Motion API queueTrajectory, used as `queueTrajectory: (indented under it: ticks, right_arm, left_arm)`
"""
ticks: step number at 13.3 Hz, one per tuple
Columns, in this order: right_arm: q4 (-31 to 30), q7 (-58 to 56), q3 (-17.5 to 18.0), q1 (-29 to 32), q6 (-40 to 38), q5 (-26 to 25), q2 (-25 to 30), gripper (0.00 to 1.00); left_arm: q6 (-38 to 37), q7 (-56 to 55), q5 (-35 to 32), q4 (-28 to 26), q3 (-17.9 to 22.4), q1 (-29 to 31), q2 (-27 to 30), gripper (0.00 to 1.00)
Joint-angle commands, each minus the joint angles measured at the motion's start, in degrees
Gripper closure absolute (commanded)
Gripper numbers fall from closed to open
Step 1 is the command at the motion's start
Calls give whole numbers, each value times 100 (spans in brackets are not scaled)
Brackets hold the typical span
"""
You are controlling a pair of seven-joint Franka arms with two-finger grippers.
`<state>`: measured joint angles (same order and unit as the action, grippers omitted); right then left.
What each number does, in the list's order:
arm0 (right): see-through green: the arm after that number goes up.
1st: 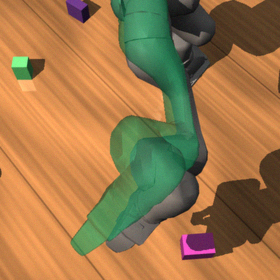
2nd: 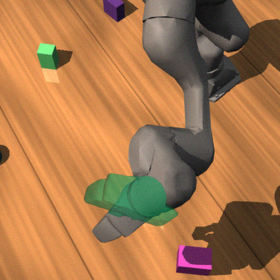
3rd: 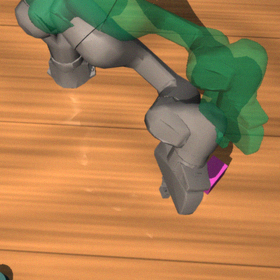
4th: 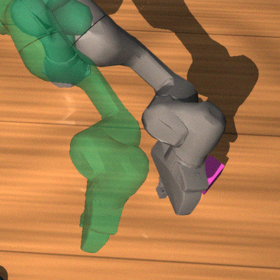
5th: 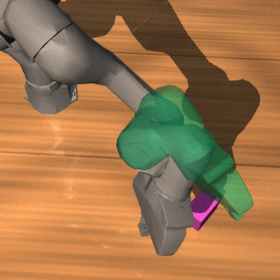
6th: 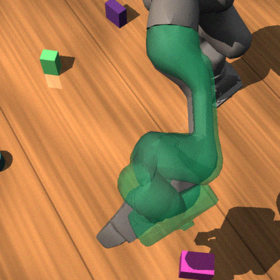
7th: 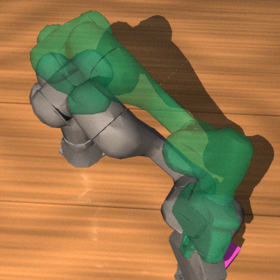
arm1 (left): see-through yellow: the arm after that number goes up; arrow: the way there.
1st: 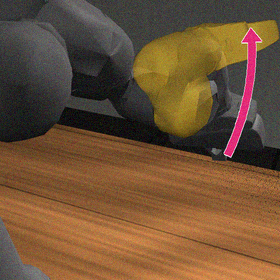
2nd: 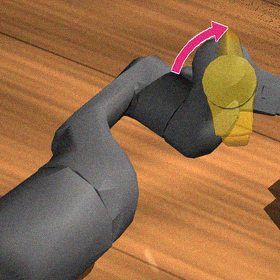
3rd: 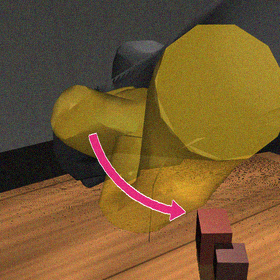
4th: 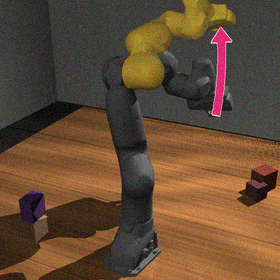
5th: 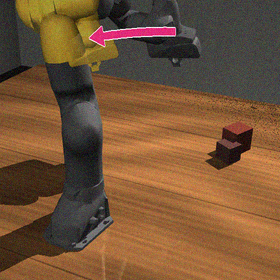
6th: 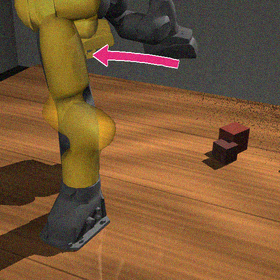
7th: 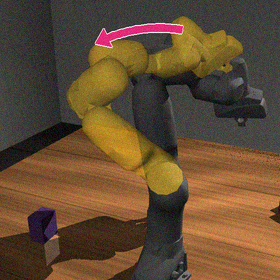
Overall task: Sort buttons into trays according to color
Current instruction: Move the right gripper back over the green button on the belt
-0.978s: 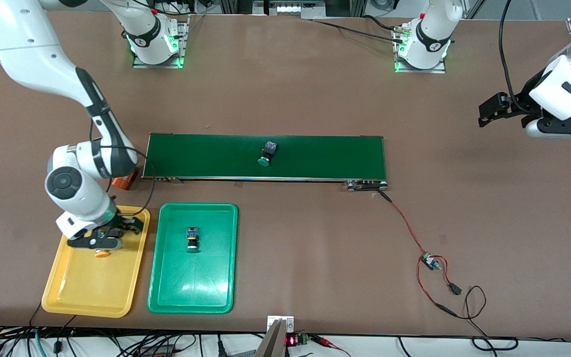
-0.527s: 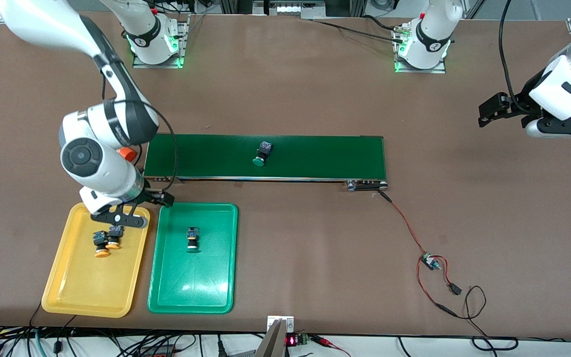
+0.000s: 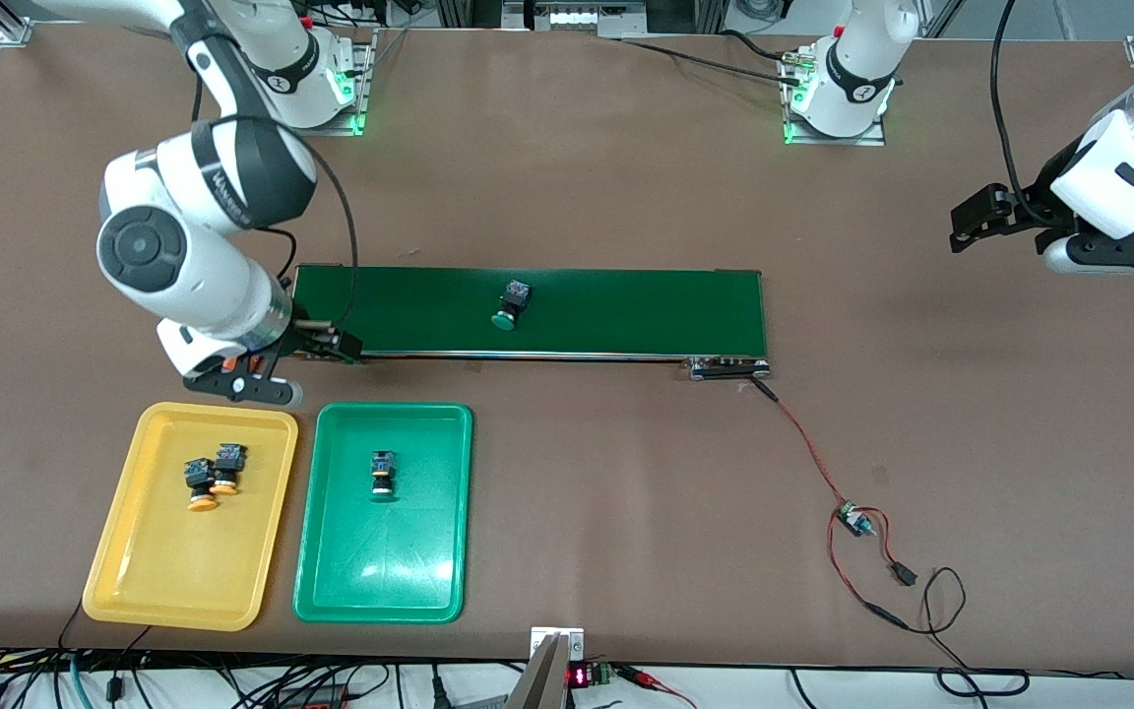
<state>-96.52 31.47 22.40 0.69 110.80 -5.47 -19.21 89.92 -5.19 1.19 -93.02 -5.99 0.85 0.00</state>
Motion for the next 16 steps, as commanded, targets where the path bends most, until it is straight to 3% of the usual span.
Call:
queueTrajectory:
  ticks: [1, 3, 8, 16]
  right_arm:
    - [-1040, 105, 238, -7, 484, 361, 697, 0]
    - [-1666, 647, 405, -121, 1021, 362, 962, 0]
    - [-1896, 923, 852, -192, 1242, 309, 972, 0]
    - [-2169, 1809, 898, -560, 1936, 91, 463, 0]
  left_arm:
    - [-151, 80, 144, 214, 19, -6, -105, 0]
    - [-151, 80, 144, 214, 10, -6, -105, 0]
    - [-151, 89, 144, 214, 19, -6, -105, 0]
    - [-142, 80, 144, 214, 19, -6, -105, 0]
